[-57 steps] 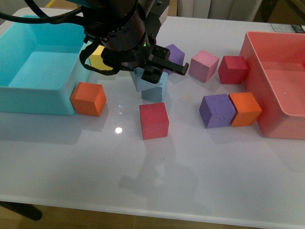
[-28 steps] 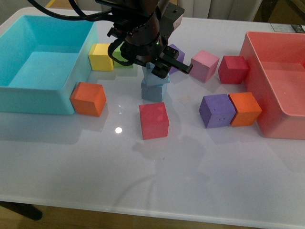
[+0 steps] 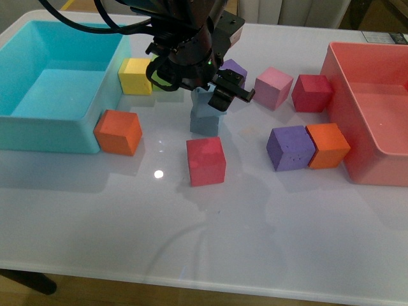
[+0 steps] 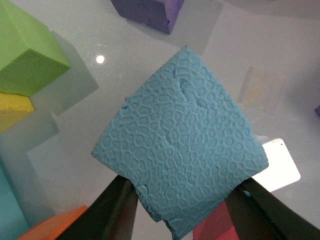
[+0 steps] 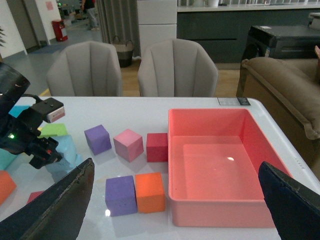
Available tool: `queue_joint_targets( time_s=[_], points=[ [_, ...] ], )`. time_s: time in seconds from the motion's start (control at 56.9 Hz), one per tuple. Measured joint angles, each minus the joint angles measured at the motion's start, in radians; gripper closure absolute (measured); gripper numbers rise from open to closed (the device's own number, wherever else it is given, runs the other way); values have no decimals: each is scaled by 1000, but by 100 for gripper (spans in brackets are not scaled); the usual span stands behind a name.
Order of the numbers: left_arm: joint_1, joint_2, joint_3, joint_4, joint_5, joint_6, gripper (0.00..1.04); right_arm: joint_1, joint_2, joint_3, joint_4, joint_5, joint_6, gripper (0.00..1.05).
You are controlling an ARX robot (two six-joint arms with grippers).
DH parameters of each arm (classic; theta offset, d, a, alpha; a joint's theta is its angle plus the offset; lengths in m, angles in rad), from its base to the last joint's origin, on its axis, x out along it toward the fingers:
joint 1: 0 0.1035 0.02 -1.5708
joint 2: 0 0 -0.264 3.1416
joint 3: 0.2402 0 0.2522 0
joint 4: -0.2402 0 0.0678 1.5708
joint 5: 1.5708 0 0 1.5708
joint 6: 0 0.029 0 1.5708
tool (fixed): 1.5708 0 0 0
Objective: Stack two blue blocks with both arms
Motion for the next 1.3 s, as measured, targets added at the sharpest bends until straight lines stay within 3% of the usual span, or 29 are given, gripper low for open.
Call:
queue_joint_targets(
  time_s=[0.228, 0.931, 1.3],
  points=[
    [2, 0, 0, -1, 4, 1, 7, 0, 0, 0, 0, 0, 0, 9],
    [27, -266, -394, 116, 40, -29, 9, 0, 0, 0, 0, 0, 0, 9],
    [128, -748, -829, 352, 91, -43, 9, 0, 0, 0, 0, 0, 0, 9]
  ],
)
